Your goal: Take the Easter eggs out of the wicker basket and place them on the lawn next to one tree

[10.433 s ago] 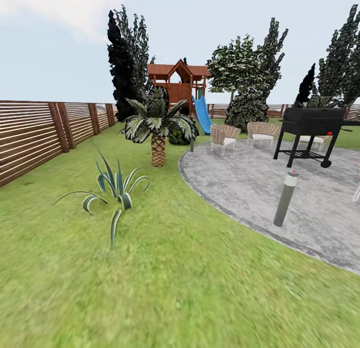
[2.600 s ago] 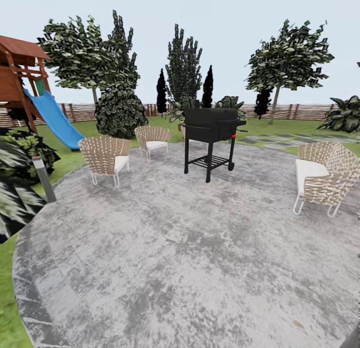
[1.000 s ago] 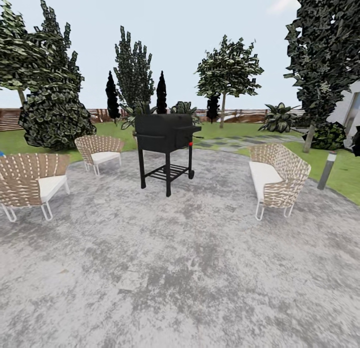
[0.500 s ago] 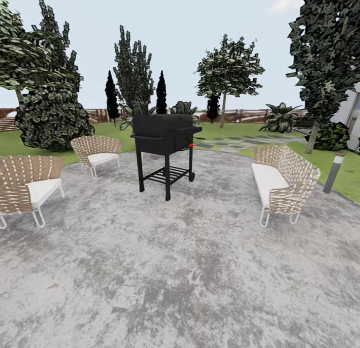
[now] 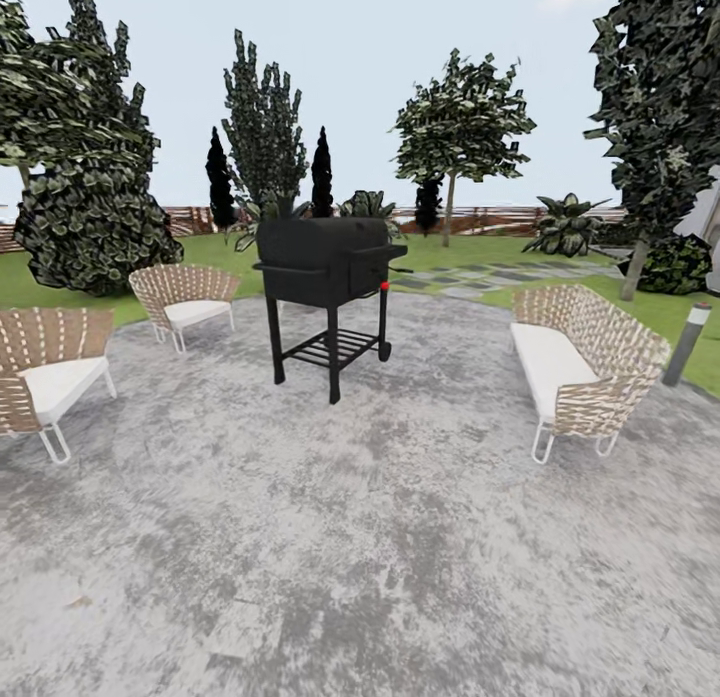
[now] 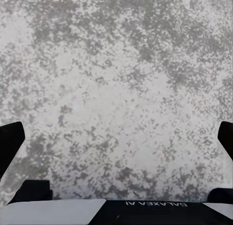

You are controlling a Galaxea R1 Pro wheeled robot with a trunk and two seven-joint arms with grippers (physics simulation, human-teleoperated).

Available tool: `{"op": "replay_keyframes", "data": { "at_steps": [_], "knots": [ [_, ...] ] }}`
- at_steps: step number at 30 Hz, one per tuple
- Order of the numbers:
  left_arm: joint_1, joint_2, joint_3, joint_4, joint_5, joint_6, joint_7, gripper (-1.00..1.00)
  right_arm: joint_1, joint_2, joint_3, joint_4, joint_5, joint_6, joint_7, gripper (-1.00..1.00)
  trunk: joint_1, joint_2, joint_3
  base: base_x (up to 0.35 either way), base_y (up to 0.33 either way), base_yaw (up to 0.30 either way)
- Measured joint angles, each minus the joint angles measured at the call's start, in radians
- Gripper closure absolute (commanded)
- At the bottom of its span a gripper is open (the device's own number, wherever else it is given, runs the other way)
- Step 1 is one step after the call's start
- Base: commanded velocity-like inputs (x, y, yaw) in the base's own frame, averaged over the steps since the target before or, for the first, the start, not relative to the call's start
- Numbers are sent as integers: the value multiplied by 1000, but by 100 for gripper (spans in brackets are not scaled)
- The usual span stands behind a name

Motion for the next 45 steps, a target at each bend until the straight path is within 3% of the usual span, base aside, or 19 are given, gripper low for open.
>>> {"op": "replay_keyframes", "data": {
  "at_steps": [22, 36, 45],
  "knots": [
    [0, 0, 0, 0, 1, 0, 0, -100, 0, 1, 2, 0, 1, 0, 0, -100, -6, 0, 0, 342, 0, -6],
    [0, 0, 0, 0, 0, 0, 0, -100, 0, 1, 1, 0, 1, -1, 0, -100, -6, 0, 0, 342, 0, -232],
    [0, 0, 0, 0, -1, 0, 0, -100, 0, 1, 2, 0, 0, 0, -1, -100, -6, 0, 0, 342, 0, -63]
  ]
}}
